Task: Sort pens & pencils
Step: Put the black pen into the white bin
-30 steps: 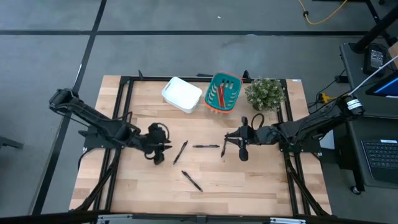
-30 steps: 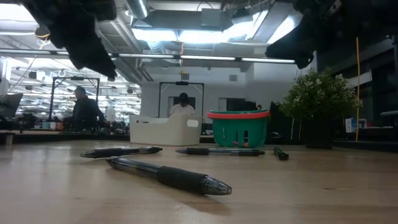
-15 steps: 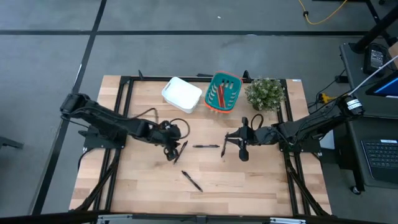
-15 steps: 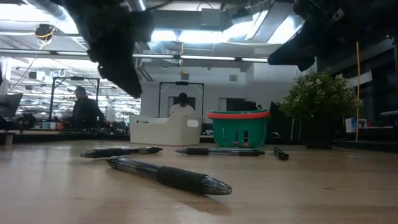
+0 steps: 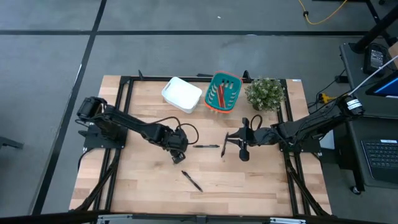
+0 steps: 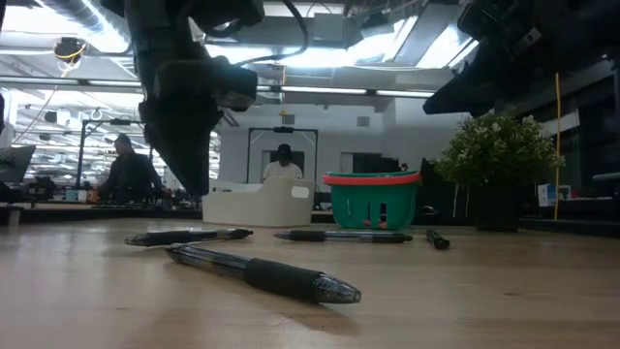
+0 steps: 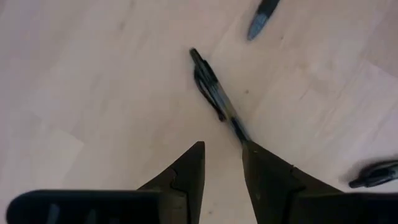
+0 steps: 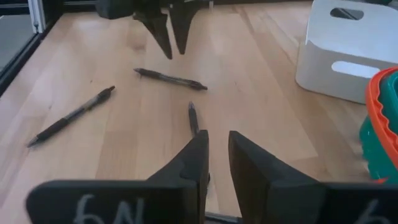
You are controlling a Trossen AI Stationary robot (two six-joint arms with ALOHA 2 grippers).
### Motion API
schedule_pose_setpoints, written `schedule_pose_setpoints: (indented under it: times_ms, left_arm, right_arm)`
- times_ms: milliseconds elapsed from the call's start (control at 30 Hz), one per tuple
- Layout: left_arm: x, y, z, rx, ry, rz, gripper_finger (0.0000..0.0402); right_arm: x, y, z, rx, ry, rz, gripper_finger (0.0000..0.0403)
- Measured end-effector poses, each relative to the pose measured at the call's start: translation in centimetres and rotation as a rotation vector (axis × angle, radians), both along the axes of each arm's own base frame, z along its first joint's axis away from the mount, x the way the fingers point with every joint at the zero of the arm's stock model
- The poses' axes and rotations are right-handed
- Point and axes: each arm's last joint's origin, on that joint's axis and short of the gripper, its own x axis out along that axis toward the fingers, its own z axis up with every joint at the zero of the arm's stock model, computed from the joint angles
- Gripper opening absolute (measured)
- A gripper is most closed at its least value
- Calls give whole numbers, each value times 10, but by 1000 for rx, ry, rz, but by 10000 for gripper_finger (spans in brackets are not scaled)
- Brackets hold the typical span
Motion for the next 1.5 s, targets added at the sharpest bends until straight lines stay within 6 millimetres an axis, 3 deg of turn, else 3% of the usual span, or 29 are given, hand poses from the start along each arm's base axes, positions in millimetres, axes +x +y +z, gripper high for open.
schedule_pose_setpoints:
  times_ms: [433,1167,1367,1500]
  left_arm:
    - [2,-19,-5,-58,-28,46,102]
    - [15,-25,-54,15,76,58,102]
    - [13,-27,-55,76,91,-61,98]
    - [13,-30,-56,100,91,-124,73]
  right_arm:
    - [1,0,-10,-16,72,-4,65]
    - [3,8,-18,-28,105,25,65]
    - [1,15,-18,-29,105,57,65]
    - [-1,19,-18,-22,103,71,65]
